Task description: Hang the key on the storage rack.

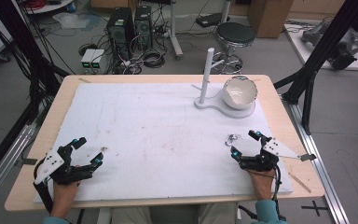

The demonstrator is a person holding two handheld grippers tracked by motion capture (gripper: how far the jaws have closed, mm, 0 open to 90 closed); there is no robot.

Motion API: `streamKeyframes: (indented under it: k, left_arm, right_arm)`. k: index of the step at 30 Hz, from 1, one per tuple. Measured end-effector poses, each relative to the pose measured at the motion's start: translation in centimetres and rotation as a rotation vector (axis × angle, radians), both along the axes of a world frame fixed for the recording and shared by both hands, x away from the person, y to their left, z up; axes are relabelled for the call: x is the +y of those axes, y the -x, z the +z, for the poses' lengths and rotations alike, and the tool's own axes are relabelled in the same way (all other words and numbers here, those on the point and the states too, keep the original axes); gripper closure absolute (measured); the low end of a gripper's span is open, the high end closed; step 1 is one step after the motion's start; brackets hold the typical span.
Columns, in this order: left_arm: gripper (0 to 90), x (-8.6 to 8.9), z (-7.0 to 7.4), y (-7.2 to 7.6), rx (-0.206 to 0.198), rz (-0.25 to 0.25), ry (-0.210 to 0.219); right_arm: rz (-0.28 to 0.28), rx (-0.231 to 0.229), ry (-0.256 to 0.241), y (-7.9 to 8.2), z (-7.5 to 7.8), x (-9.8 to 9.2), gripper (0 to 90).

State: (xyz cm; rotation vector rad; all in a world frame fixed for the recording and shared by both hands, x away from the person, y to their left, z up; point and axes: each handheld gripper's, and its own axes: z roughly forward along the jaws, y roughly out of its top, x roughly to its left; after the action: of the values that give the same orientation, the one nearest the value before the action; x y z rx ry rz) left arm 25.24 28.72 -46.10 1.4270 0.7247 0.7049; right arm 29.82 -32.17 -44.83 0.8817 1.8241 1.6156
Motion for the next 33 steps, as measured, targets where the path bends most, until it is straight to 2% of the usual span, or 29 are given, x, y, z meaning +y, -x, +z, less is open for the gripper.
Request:
streamKeyframes:
  k: [12, 19, 21, 22, 25, 28, 31, 33]
  left_arm:
    - [13.6, 0.0, 0.0, 0.0, -0.005, -0.001, 0.005]
    - [13.6, 0.0, 0.0, 0.0, -0.001, 0.000, 0.007]
    - [13.6, 0.0, 0.0, 0.0, 0.000, 0.001, 0.007]
    - [13.6, 0.0, 0.0, 0.0, -0.001, 0.001, 0.007]
    - [13.6, 0.0, 0.0, 0.0, -0.002, -0.001, 0.004]
    - [13.6, 0.0, 0.0, 0.0, -0.005, -0.001, 0.006]
    - [13.6, 0.0, 0.0, 0.0, 0.003, 0.001, 0.008]
    - [13.6, 0.0, 0.0, -0.1, 0.004, 0.001, 0.003]
  right_arm:
    - [-0.003, -0.007, 0.018, 0.0, 0.0, 0.2, 0.5]
    - [-0.003, 0.020, -0.026, -0.2, 0.1, -0.2, 0.5]
    - [-0.001, 0.020, 0.004, -0.3, 0.2, -0.2, 0.6]
    - [-0.001, 0.020, 0.004, -0.3, 0.2, -0.2, 0.6]
    - [0.011, 0.016, -0.011, -0.4, 0.5, -0.3, 0.5]
    - [0.031, 0.034, -0.023, -0.6, 1.4, -0.9, 0.5]
    - [0.033, 0.031, -0.002, -1.0, 2.7, -1.6, 0.6]
    - [0.049, 0.053, 0.023, -1.3, 4.0, -1.8, 0.6]
